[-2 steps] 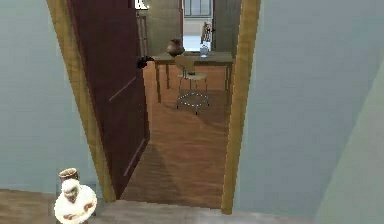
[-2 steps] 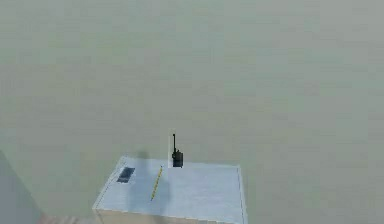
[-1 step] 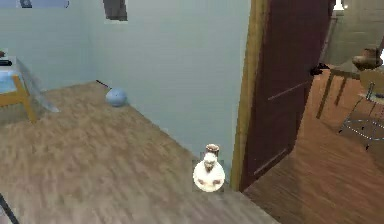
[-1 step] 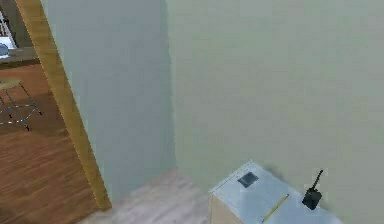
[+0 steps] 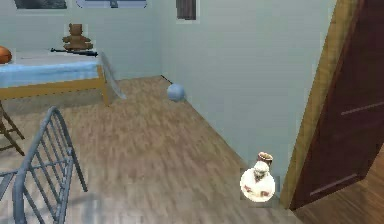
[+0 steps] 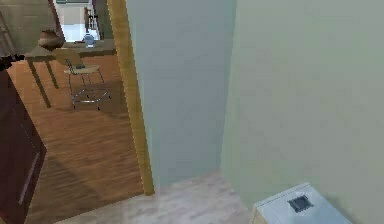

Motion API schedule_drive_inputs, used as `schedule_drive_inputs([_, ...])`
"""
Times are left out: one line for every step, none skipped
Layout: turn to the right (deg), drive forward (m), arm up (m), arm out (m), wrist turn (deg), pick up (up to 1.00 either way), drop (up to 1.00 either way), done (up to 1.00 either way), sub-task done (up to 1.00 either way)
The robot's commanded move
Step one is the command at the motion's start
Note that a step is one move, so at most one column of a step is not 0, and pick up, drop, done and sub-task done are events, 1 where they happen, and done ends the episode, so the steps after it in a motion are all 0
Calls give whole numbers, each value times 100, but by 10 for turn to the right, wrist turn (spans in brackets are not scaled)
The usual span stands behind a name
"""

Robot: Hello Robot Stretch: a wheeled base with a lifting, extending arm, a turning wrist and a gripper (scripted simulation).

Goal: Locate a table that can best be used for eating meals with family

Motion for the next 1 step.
schedule_drive_inputs([0, 40, 0, 0, 0, 0, 0, 0, 0])
